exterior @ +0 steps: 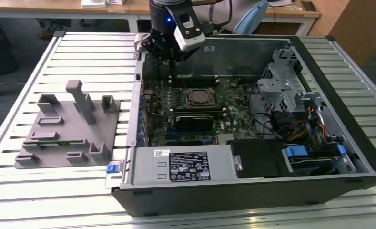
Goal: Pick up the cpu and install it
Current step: 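Install the first cpu locking lever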
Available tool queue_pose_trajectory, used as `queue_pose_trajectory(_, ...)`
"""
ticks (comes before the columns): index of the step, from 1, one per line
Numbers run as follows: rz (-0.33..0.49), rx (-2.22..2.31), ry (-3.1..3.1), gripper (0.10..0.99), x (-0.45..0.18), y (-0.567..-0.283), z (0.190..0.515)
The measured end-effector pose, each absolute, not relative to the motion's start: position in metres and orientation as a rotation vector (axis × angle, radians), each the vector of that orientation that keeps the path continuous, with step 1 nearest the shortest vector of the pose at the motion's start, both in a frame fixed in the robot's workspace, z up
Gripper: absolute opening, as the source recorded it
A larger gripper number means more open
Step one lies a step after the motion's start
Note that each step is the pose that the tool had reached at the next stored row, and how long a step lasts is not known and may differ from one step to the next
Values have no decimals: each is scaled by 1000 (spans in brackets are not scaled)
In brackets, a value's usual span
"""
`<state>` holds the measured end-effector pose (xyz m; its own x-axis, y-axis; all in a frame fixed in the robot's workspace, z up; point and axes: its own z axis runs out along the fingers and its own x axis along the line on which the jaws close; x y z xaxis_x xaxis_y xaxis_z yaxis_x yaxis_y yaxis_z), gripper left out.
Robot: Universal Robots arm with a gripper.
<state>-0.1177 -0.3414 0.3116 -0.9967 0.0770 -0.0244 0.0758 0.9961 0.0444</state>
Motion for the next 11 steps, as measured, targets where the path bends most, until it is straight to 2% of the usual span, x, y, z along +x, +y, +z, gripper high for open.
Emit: queue_pose_trajectory(11, 68, 123, 3112, 106, -118, -332, 306)
